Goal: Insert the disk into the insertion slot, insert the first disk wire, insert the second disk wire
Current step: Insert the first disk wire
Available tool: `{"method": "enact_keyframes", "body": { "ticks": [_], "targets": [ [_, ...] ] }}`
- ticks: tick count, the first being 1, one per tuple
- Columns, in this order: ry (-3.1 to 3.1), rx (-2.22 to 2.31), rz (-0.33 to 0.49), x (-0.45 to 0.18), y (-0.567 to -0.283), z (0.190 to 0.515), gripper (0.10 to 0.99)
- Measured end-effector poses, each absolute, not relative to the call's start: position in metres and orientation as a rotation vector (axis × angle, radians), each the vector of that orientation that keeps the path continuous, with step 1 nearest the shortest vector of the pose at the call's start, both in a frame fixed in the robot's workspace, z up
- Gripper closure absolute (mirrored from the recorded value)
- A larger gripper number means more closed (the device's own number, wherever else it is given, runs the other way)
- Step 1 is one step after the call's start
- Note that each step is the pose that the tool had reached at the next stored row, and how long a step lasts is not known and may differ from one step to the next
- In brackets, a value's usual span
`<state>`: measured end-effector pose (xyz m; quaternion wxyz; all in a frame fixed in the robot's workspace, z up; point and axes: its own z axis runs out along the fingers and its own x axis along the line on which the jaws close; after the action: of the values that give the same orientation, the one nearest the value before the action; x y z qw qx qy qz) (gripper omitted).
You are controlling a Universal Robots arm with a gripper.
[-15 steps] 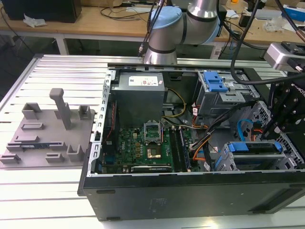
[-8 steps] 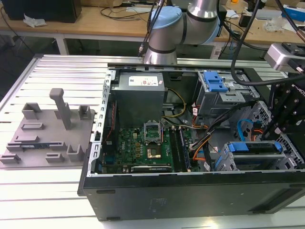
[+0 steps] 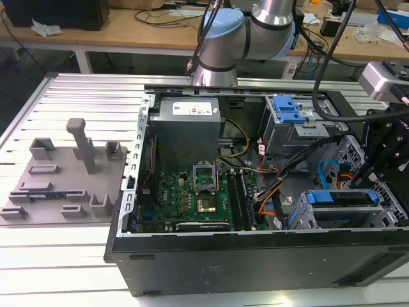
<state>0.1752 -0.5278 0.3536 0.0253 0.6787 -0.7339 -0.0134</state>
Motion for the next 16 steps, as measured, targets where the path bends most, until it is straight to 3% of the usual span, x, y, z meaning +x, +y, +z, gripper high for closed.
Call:
{"method": "enact_keyframes", "body": {
  "ticks": [16],
  "targets": [
    [-2.269, 2.098, -0.041, 0.1758, -0.5293, 0.3517, 0.922]
  ]
}}
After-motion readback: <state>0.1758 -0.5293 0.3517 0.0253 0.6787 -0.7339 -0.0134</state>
